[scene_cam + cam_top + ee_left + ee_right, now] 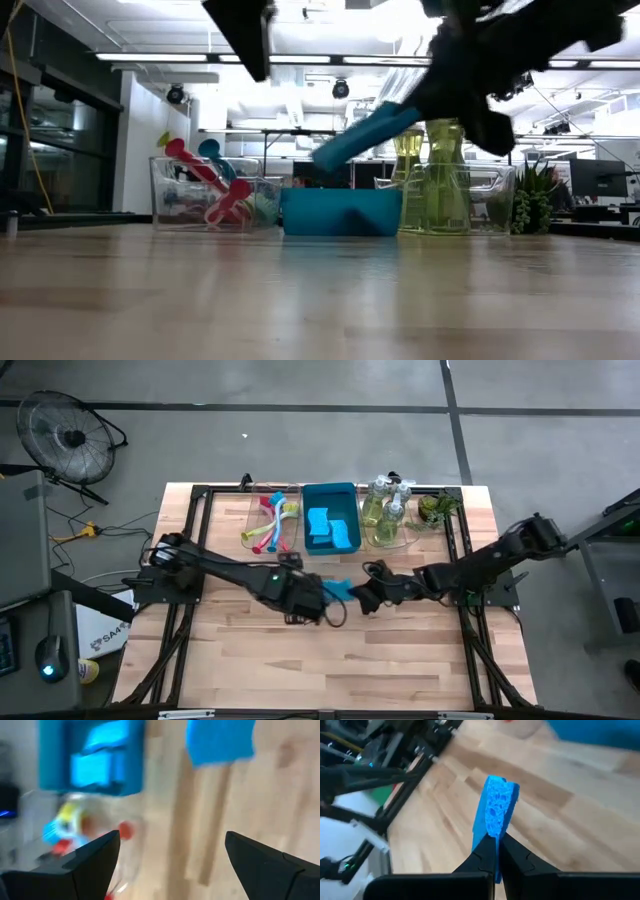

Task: Pick & Place Kitchen Sink Supplies
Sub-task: Put the blue sponge into the blue bin

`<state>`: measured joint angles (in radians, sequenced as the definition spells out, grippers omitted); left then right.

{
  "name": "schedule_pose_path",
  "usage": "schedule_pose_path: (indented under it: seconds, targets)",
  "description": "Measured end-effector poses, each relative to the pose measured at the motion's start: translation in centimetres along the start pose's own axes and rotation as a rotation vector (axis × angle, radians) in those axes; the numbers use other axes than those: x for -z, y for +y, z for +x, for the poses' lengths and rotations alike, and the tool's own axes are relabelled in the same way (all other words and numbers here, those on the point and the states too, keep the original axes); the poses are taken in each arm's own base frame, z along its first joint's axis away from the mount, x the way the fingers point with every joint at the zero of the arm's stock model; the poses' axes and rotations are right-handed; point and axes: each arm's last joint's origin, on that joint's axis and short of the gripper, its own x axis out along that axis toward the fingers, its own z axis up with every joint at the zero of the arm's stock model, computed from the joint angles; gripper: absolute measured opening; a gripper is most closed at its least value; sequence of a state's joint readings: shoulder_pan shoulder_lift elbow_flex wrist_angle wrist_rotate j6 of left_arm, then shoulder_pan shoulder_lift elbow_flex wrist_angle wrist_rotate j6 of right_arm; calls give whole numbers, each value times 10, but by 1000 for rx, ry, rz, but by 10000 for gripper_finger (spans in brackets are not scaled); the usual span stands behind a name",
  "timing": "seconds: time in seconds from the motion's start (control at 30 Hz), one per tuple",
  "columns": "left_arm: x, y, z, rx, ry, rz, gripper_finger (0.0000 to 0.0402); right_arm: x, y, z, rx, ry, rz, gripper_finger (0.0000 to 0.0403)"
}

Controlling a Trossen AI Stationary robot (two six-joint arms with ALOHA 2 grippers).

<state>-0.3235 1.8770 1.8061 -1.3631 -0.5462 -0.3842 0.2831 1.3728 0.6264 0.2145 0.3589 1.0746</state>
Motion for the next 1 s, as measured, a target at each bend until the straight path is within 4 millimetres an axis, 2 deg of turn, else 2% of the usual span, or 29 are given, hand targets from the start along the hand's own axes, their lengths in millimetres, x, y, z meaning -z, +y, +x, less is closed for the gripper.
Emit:
schedule_pose_path:
  seconds: [0.17,0.27,0.43,0.53,0.67,0.8,0.9,1.0]
  targets:
    - [19,9,-19,-144,17,-72,356,18,-24,-23,44,-103,115,0]
    - [25,14,-25,-191,12,-102,356,30,-35,-33,5,-195,201,0]
    - [31,26,-32,-242,-44,-138,356,37,-36,-43,-71,-361,277,0]
    - [41,34,-35,-268,-82,-157,356,35,-34,-44,-70,-432,292,0]
    - [62,44,-35,-269,-186,-206,356,28,-31,-41,-39,-515,301,0]
    - [93,50,-21,-220,-325,-246,356,18,-32,-29,12,-576,321,0]
    - [113,54,-7,-98,-452,-256,356,9,-31,-12,29,-626,364,0]
    - [124,60,3,77,-646,-225,356,-3,-26,10,42,-690,401,0]
